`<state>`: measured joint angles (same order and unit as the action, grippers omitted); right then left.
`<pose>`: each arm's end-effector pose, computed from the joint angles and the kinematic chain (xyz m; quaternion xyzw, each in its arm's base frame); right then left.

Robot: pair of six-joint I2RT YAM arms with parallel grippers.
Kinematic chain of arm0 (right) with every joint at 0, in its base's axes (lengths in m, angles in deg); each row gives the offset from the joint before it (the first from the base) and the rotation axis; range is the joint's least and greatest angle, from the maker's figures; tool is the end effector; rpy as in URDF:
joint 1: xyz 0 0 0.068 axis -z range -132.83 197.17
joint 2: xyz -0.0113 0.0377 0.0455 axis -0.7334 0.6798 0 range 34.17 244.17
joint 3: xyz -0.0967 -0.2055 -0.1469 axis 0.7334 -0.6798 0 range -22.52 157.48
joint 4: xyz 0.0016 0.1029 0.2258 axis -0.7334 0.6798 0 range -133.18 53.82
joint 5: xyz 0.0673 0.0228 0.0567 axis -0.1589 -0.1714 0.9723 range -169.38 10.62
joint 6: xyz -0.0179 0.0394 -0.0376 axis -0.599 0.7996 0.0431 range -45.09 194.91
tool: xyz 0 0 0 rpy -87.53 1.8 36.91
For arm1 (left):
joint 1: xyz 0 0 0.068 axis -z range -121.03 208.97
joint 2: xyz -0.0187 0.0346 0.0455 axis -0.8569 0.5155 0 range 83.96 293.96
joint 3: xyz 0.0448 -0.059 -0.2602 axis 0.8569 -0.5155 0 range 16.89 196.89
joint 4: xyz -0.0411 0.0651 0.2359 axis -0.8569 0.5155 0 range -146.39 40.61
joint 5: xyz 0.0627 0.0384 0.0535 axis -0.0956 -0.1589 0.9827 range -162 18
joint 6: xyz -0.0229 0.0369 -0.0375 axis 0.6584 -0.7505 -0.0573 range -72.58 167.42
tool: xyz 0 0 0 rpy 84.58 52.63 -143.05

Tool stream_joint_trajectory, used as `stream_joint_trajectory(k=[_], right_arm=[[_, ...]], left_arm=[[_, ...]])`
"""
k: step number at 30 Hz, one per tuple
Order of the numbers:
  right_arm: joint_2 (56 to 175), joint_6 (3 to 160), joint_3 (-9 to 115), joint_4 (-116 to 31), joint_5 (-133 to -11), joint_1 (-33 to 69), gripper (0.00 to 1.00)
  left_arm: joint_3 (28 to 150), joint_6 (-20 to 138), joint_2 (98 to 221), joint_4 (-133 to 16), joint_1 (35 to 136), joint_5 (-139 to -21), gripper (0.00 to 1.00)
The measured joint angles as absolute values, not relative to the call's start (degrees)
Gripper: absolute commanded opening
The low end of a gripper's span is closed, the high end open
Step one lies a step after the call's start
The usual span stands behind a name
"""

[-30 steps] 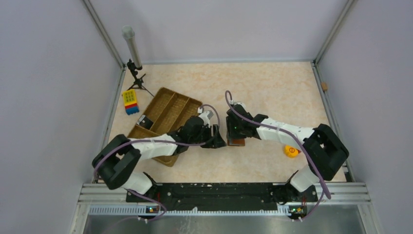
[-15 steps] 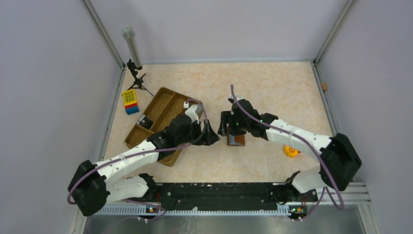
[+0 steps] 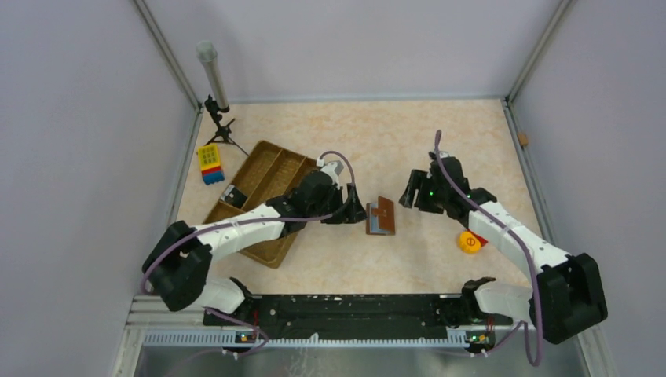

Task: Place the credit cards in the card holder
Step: Close the card holder at the center of the board.

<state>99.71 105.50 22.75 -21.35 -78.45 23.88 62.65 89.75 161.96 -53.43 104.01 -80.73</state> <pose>0.2146 0.0932 0.2512 0.0549 0.9122 0.1906 0.3585 0.1977 -0.2068 0.2313 0.0560 0.8841 -0.3658 0.2852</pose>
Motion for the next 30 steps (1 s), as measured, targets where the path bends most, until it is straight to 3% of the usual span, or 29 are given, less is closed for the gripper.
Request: stream_joint_trajectory(k=[9,22,30], right_arm=[[109.0,105.5,15.8,-27.6,-70.4,24.1,0.51],[118.7,106.2,14.7,-38.7,-61.0,23.9,0.48],[120.1,107.1,14.5,-41.5,-59.0,23.3,0.50]], left_arm=[[66.5,92.5,176.3,-58.1,104.0,-83.3,0.84],[67.9,94.1,183.1,-62.4,104.0,-85.8,0.87],[69.2,94.6,186.6,-65.6,103.9,-86.5,0.57]])
